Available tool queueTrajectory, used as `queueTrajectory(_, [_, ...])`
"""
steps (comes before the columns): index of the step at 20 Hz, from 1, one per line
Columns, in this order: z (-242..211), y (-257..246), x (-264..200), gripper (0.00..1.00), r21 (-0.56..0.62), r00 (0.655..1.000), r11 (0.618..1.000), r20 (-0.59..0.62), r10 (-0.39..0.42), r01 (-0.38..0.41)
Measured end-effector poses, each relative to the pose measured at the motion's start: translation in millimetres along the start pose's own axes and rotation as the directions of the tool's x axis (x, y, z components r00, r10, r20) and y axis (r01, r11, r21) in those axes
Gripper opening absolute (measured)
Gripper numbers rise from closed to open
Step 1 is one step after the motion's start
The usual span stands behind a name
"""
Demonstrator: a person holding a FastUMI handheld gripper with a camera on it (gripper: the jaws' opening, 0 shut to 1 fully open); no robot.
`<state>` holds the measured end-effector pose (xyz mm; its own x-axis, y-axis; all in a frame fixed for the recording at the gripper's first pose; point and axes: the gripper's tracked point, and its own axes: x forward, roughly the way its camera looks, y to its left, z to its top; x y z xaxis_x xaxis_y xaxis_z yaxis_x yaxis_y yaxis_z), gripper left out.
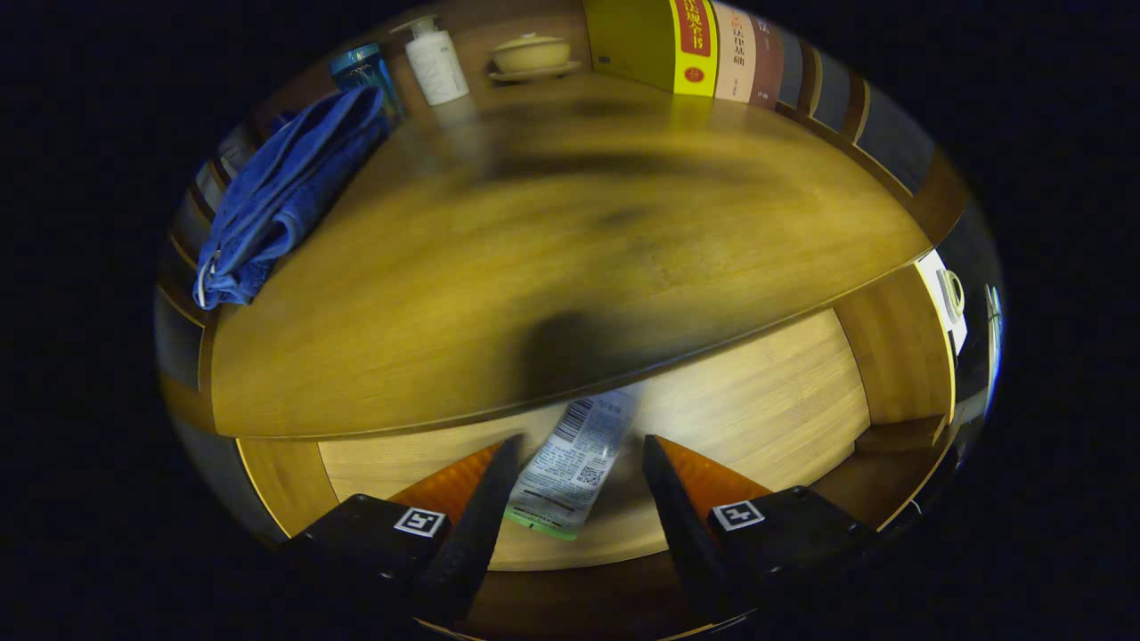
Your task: Pull open the drawer, take out the items inside it, and place them on the countertop above the cabinet.
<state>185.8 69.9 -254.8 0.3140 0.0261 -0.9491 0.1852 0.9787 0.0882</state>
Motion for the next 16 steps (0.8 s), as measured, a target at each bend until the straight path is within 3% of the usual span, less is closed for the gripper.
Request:
queueTrajectory(6, [-4.2, 13.1, 21.1, 0.88, -0.006, 1.000, 1.000, 0.003, -0.010, 0.010])
queueTrajectory(10, [2.7, 31.2, 17.7, 0.63, 0.033, 1.000, 0.999, 0.025, 0.015, -0.016])
queueTrajectory(16, [6.6, 74.7, -1.5, 0.27, 0.055, 0.981, 0.979, 0.036, 0.192, -0.194])
